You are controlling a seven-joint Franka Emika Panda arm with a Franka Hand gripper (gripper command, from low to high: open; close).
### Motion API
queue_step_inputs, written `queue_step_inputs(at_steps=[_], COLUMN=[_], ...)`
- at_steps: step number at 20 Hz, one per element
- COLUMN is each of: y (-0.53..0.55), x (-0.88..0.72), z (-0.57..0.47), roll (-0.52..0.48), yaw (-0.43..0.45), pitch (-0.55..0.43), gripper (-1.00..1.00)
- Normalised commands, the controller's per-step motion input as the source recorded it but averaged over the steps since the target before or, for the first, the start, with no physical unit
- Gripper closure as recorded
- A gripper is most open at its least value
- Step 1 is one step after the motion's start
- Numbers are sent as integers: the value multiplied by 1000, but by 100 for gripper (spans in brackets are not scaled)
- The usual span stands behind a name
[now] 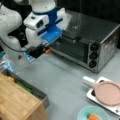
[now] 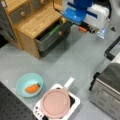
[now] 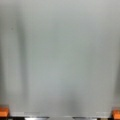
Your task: Open the drawer. Pick up the carrot. Put the carrots in the drawer.
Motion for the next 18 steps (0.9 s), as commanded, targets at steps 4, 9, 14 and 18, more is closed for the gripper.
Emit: queue_step_inputs(at_steps=[4, 9, 14, 18], y=[-1, -44, -66, -104], x=[19, 24, 30, 32], z=[4, 9, 13, 25], roll=[68, 60, 64, 56], yaw=[279, 210, 42, 17], pitch=[81, 88, 79, 82], gripper=[-100, -100, -100, -100])
